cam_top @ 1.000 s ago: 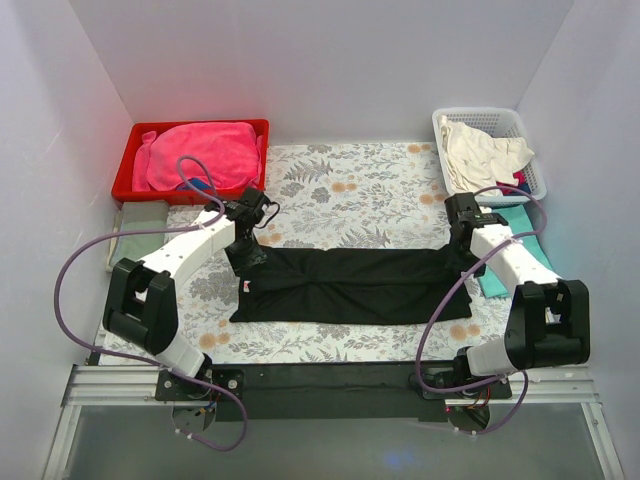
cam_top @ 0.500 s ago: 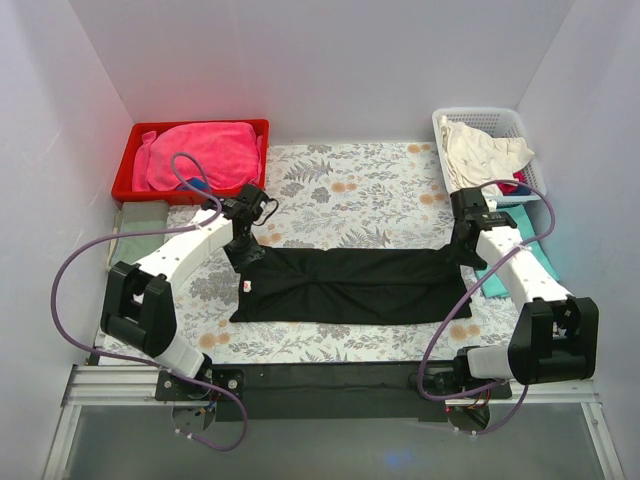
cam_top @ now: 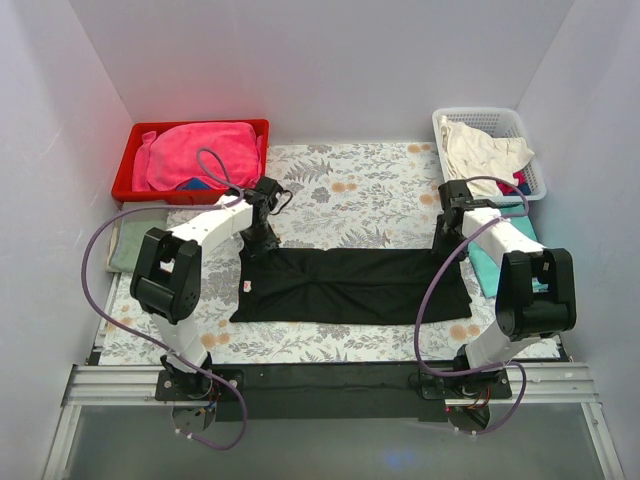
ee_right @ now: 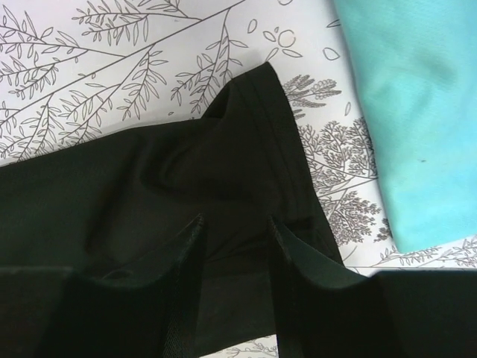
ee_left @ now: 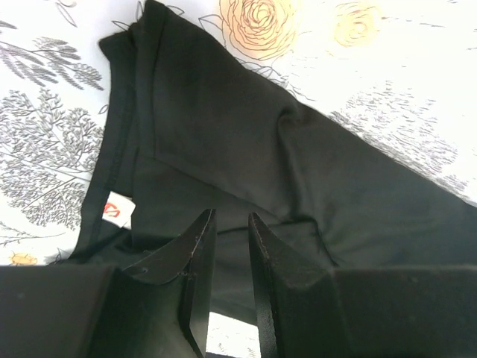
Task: Fold and stack the t-shirts
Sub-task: Fold the other side of the tshirt into a rectangle
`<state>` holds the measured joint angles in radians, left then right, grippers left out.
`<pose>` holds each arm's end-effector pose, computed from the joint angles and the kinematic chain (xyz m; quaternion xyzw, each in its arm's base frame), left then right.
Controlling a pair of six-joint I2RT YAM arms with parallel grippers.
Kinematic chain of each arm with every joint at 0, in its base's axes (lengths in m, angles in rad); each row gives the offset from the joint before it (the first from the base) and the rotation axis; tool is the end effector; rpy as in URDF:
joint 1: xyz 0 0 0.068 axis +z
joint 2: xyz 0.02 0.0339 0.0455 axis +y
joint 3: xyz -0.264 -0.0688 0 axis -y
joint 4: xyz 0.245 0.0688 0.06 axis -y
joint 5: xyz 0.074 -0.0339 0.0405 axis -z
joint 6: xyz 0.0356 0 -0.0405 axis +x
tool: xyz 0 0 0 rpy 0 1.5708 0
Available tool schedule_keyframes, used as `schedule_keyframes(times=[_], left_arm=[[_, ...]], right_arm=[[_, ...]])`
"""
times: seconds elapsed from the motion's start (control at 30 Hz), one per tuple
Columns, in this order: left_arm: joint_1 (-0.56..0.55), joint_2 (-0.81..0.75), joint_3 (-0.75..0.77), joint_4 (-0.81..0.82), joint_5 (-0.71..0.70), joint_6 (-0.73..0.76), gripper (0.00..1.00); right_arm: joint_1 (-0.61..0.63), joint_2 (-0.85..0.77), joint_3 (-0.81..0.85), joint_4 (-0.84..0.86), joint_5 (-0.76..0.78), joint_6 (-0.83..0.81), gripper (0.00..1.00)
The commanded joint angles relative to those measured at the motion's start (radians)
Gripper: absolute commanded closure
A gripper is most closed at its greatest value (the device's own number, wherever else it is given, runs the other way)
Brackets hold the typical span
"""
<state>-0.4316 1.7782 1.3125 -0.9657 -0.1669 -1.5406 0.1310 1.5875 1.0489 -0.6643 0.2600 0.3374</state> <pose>0.3071 -0.1349 0.2074 -0.5283 0.8421 -0.0120 0.1076 0.3031 0.0307 0.2022 0.1240 0.9672 -0.0819 0.2060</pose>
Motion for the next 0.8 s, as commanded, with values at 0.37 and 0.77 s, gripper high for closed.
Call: schedule_keyframes(times=[0.37, 0.77], left_arm=[[-0.002, 0.082, 0.021, 0.03, 0.038, 0.005, 0.79], [0.011, 0.133, 0.039, 0.028, 0.026, 0.023, 0.79]], right_arm=[[-0.002, -0.112, -0.164, -0.063, -0.019, 0.032, 0.6], [-0.002, -0.058, -0.202, -0.077, 0.028, 0.045, 0.61]])
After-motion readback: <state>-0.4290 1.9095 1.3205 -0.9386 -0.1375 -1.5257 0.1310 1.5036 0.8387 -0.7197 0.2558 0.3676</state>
